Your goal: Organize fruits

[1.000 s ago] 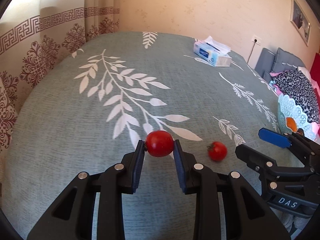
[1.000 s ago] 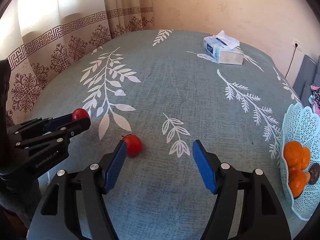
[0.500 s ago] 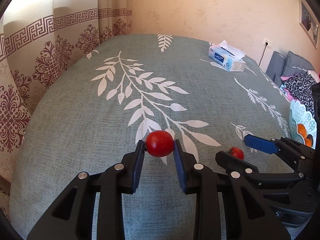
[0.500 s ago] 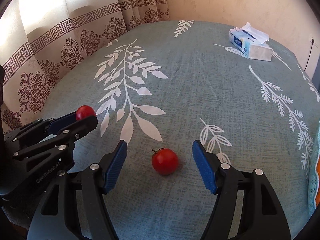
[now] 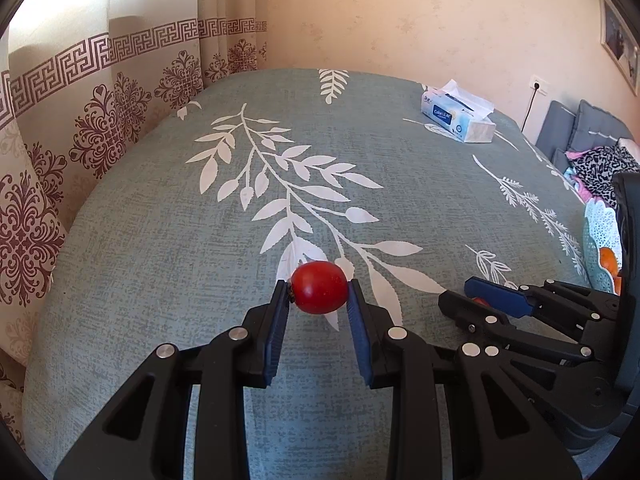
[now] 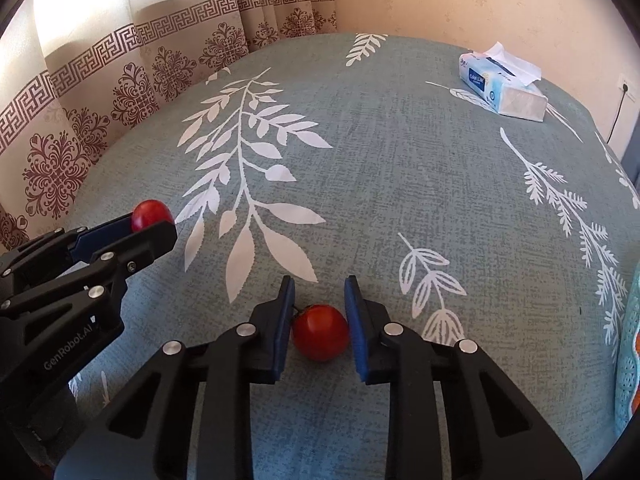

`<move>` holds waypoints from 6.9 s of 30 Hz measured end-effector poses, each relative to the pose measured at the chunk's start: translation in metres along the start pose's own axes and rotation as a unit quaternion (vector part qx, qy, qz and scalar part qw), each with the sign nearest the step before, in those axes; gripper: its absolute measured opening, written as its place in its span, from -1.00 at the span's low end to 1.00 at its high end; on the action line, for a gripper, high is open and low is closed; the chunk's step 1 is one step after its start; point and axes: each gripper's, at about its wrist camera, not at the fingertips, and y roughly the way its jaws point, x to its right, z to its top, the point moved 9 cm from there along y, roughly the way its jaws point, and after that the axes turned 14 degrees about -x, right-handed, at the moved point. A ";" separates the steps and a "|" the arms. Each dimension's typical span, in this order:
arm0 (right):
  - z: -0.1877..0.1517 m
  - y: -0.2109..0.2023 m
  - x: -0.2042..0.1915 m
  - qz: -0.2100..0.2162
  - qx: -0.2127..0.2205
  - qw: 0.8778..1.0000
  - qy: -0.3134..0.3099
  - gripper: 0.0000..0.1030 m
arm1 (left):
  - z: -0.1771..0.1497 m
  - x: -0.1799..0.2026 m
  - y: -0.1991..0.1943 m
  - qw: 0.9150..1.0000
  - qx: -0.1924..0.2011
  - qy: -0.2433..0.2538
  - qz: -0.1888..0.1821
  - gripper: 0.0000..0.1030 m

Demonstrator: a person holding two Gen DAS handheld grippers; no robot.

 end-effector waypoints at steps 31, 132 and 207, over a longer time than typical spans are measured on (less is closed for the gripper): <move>-0.013 -0.014 0.013 0.025 0.004 0.999 0.020 -0.22 | -0.001 0.027 -0.015 0.999 0.018 0.029 0.008 -0.42; -0.174 -0.199 0.301 -0.139 0.197 0.911 0.333 0.88 | 0.001 0.341 -0.036 0.960 0.050 0.255 -0.103 0.70; -0.163 -0.188 0.253 -0.290 0.144 0.919 0.224 0.94 | -0.010 0.287 -0.052 0.968 0.105 0.226 0.002 0.76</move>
